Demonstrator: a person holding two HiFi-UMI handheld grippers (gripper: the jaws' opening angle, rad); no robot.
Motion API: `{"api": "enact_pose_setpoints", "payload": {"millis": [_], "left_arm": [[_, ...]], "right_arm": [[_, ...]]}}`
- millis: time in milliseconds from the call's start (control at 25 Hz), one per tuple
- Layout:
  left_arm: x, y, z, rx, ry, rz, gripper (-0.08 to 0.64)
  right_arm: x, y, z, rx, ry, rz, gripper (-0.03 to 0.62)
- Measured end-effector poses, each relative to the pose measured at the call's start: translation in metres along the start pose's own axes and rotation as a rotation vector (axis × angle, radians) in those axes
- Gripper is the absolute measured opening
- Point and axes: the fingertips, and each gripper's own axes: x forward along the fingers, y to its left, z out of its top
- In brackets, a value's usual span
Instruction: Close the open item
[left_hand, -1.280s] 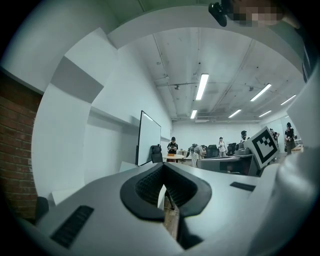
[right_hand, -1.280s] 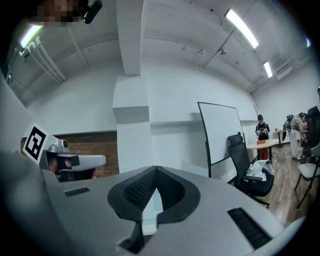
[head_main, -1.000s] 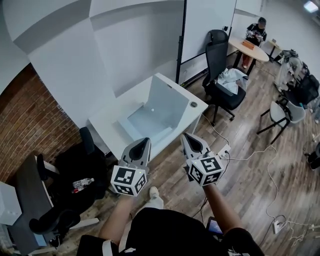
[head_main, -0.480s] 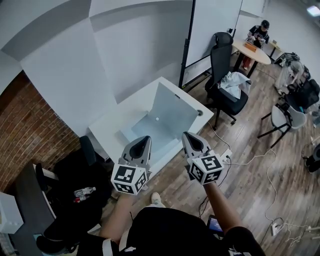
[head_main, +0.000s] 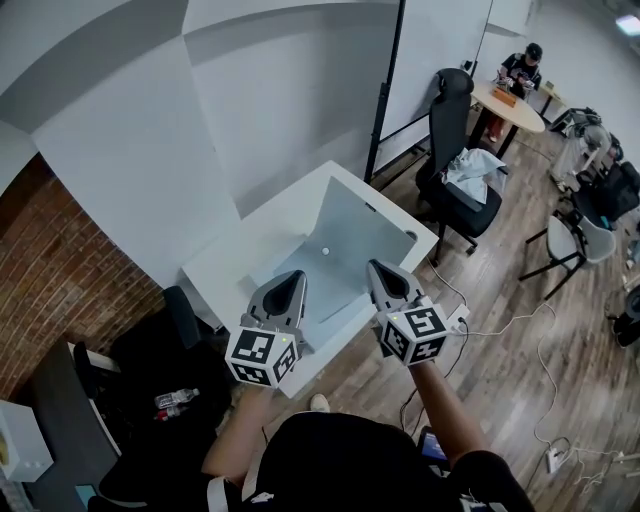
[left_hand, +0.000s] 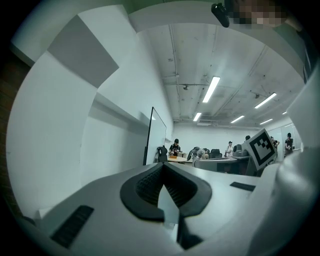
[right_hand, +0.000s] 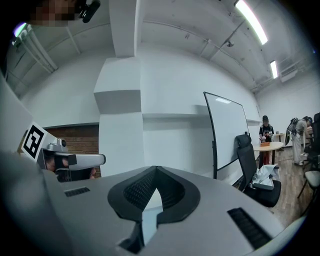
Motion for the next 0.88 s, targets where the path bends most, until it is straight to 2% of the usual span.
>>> {"api": "enact_pose_setpoints", "payload": {"millis": [320,880], "left_arm": [[0.012,0.024,-0.002,-0.014,-0.001,-0.024,0.009],[0.037,0.025,-0.013,-0.047,0.004,-0.051,0.009]], "right_arm": [[0.022,-0.003,-0.003,-0.003,0.013,-0.033,0.037],[0.034,-0.024,-0.004,-0.021,0.040,-0.062,0.037]]}}
